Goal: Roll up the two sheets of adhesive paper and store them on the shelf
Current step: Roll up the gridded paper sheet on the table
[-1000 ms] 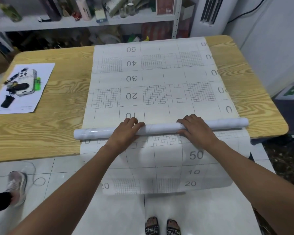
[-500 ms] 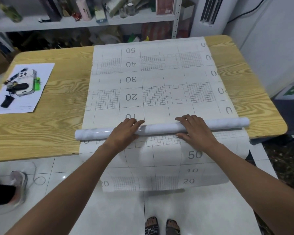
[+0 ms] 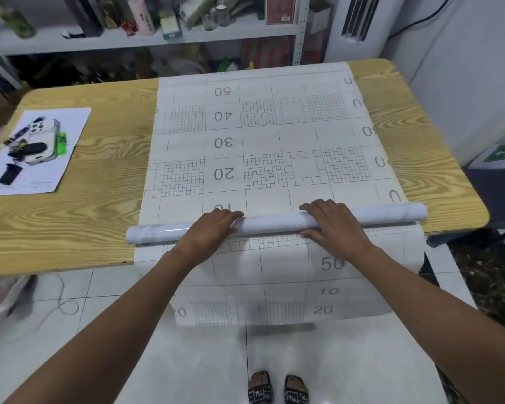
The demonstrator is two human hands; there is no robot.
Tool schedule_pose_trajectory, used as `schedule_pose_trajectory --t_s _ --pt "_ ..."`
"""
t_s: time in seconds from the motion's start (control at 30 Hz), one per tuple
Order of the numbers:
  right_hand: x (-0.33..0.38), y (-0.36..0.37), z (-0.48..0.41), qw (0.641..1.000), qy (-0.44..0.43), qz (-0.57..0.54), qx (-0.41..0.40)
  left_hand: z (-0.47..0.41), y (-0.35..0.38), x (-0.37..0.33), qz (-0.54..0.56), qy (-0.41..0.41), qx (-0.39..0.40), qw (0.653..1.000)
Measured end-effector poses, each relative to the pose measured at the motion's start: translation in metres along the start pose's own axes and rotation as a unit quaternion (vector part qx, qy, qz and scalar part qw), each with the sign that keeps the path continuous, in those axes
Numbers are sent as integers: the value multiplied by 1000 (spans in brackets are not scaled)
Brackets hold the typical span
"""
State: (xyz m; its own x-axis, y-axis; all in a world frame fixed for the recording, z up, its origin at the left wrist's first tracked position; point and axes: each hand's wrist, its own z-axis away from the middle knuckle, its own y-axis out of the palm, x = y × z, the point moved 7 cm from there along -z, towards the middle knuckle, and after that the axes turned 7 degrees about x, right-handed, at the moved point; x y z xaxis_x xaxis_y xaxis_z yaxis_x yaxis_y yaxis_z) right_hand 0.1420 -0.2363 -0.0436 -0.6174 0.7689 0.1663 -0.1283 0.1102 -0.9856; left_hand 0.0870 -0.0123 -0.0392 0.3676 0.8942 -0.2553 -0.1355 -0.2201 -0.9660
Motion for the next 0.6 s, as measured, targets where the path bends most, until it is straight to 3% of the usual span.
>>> schedule_pose_trajectory --t_s 0.6 --pt "4 2 -5 1000 3 -22 6 0 4 3 34 -58 -6 998"
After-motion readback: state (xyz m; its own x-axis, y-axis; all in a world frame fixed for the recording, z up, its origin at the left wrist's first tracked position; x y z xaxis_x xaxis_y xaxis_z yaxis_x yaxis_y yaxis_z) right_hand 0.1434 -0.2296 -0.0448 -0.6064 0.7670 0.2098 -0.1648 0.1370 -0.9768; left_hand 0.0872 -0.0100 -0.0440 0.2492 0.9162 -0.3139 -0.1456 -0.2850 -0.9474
